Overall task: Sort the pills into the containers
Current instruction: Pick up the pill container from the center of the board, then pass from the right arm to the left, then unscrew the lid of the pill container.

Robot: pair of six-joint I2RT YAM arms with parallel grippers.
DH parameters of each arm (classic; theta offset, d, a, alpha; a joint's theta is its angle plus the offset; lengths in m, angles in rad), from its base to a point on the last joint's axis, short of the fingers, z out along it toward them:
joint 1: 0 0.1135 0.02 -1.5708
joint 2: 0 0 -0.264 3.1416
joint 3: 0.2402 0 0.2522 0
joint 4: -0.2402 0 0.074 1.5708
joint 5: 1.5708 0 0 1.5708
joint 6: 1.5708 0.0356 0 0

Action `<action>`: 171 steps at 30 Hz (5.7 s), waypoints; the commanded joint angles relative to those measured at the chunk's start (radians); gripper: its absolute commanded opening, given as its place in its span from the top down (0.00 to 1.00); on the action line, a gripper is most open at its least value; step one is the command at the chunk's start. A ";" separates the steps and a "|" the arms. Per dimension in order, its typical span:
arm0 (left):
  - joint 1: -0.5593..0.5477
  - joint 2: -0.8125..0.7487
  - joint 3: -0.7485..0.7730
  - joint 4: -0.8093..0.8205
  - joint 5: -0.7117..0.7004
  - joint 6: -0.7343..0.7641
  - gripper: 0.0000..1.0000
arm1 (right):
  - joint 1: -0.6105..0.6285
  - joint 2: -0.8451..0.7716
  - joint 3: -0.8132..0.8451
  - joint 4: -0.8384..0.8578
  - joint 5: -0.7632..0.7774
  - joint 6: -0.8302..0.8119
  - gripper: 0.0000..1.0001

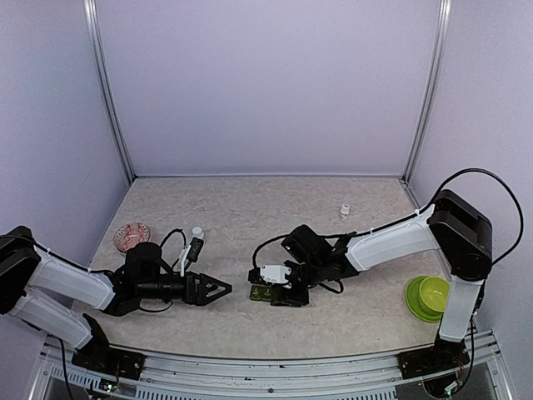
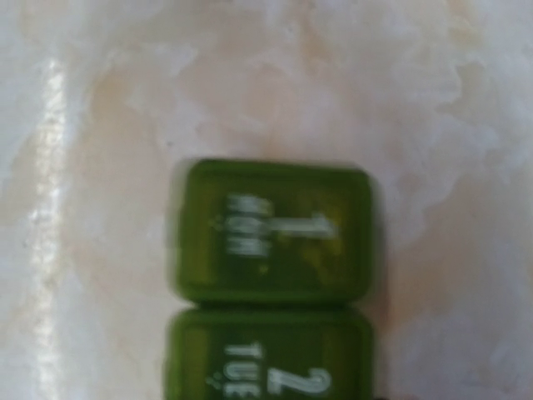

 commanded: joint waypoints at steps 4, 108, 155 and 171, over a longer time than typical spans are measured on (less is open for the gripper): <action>0.007 -0.010 -0.008 0.043 0.017 -0.014 0.01 | 0.003 0.007 -0.034 -0.034 0.024 0.032 0.59; -0.110 0.285 0.220 0.252 0.134 -0.452 0.76 | 0.354 -0.354 -0.289 0.358 0.770 0.018 0.05; -0.124 0.298 0.224 0.249 0.145 -0.455 0.74 | 0.378 -0.300 -0.191 0.319 0.752 -0.035 0.48; -0.127 0.311 0.210 0.252 0.138 -0.447 0.74 | 0.372 -0.390 -0.220 0.300 0.819 0.002 0.30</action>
